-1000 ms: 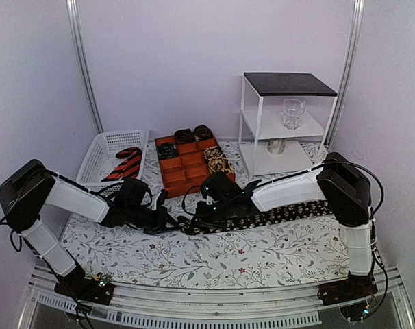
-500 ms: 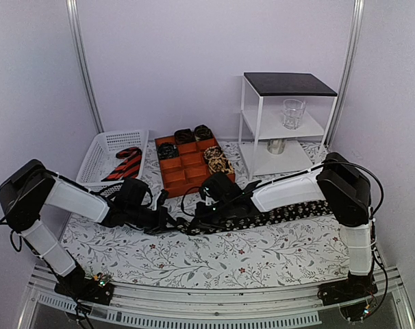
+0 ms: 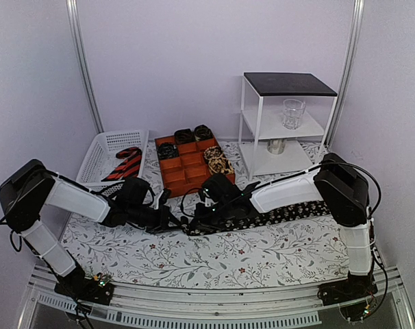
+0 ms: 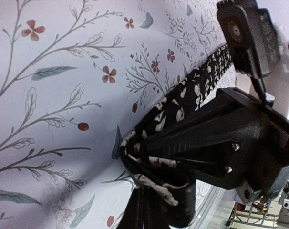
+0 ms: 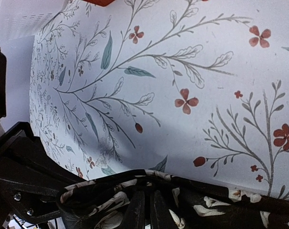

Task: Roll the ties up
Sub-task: Roll the tie at the center of the board.

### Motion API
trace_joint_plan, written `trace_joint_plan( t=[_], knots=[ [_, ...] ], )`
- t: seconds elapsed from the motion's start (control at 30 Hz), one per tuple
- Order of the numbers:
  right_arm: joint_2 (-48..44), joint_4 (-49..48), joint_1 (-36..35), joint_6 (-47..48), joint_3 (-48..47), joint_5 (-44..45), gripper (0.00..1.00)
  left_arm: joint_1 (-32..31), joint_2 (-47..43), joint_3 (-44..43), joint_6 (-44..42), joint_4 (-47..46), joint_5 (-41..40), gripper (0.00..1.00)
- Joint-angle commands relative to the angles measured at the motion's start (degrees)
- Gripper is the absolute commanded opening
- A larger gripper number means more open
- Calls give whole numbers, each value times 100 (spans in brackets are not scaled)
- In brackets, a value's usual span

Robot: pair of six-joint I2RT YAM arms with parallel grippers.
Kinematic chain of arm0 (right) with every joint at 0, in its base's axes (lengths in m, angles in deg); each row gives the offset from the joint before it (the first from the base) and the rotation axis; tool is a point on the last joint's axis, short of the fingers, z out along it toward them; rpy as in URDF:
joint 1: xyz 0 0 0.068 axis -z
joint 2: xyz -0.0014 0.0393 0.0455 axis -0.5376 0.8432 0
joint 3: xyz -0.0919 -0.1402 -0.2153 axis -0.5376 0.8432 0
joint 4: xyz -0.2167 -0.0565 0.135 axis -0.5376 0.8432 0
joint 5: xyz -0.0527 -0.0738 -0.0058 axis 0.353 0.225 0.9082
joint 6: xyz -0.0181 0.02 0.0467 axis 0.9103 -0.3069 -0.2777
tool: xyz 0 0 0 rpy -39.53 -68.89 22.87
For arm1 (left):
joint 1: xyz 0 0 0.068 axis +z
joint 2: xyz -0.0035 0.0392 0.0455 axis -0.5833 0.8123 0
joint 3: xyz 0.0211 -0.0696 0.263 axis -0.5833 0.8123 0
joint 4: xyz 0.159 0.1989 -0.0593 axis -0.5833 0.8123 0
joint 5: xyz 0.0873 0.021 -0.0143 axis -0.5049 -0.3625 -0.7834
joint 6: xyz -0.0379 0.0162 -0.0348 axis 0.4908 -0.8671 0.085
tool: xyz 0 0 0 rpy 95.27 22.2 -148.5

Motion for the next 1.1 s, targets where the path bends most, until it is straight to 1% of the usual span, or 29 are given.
trace_joint_plan(
  t=[0.0,0.07,0.13,0.17,0.33,0.37,0.63,0.73,0.8,0.87,1.0,1.07],
  knots=[
    [221,-129,41,-14,-45,19,7,-54,39,-74,43,-122,-23,0],
    [193,-137,46,5,-15,57,12,-51,49,-69,37,-124,-18,0],
    [159,-142,40,30,12,93,14,-47,65,-77,41,-149,-8,0],
    [141,-144,39,41,30,107,14,-53,74,-88,43,-159,1,0],
    [18,-246,53,81,113,130,1,-79,144,-173,46,-146,11,0],
    [4,-270,57,86,131,128,0,-84,167,-186,43,-150,11,0],
    [9,-329,91,28,268,127,0,-128,223,-259,52,-137,11,0],
    [6,-366,106,16,312,127,6,-150,237,-309,53,-120,12,0],
    [-21,-423,113,9,345,115,8,-166,274,-338,61,-101,2,0],
    [-41,-549,133,-8,403,31,7,-184,305,-362,66,-102,-2,0],
    [-33,-897,205,-157,565,-212,1,-232,382,-415,78,-110,-16,0],
    [-55,-936,217,-191,610,-233,0,-251,418,-458,78,-122,-22,0]
  ],
)
